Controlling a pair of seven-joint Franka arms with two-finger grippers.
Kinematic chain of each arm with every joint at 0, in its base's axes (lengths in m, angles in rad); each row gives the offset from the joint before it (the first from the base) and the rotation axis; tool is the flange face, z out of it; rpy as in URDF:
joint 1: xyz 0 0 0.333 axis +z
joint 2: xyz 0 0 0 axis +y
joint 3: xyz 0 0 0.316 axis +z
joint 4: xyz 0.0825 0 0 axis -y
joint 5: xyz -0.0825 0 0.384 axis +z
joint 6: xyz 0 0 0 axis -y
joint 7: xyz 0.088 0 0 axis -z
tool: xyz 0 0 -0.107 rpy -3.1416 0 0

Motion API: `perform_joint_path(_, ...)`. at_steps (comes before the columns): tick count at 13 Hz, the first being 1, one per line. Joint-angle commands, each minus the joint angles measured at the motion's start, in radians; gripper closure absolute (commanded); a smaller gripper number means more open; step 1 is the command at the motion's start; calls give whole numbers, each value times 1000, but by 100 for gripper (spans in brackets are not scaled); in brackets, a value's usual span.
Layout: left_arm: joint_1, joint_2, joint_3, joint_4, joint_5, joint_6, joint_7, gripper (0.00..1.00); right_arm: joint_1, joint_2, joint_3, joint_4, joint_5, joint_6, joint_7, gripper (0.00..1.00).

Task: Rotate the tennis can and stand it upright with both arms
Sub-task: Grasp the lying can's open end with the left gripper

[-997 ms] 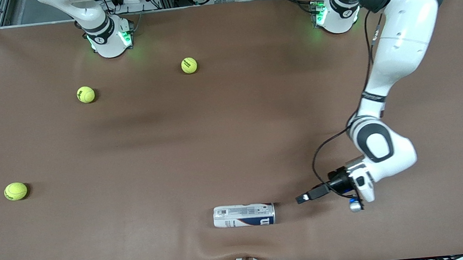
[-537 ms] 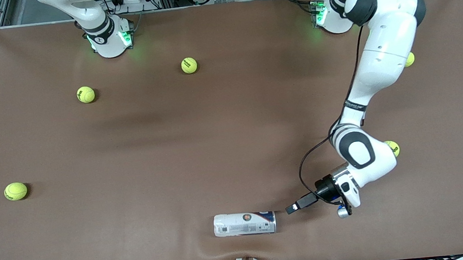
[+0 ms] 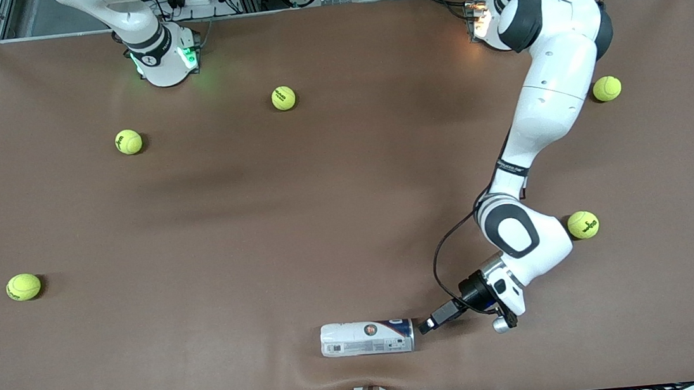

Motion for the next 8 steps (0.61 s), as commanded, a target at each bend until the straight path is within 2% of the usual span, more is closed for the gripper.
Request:
perform_joint_path(1, -47, 50, 11, 79, -22, 60, 6, 14, -5, -4, 3, 10, -9, -11, 9, 0)
perform_joint_path(6, -96, 70, 12, 101, -22, 122, 3, 26, -5, -4, 3, 10, -9, -13, 9, 0)
perform_joint_path(8, -104, 69, 11, 101, -22, 122, 0, 37, -5, -4, 3, 10, -9, -13, 9, 0)
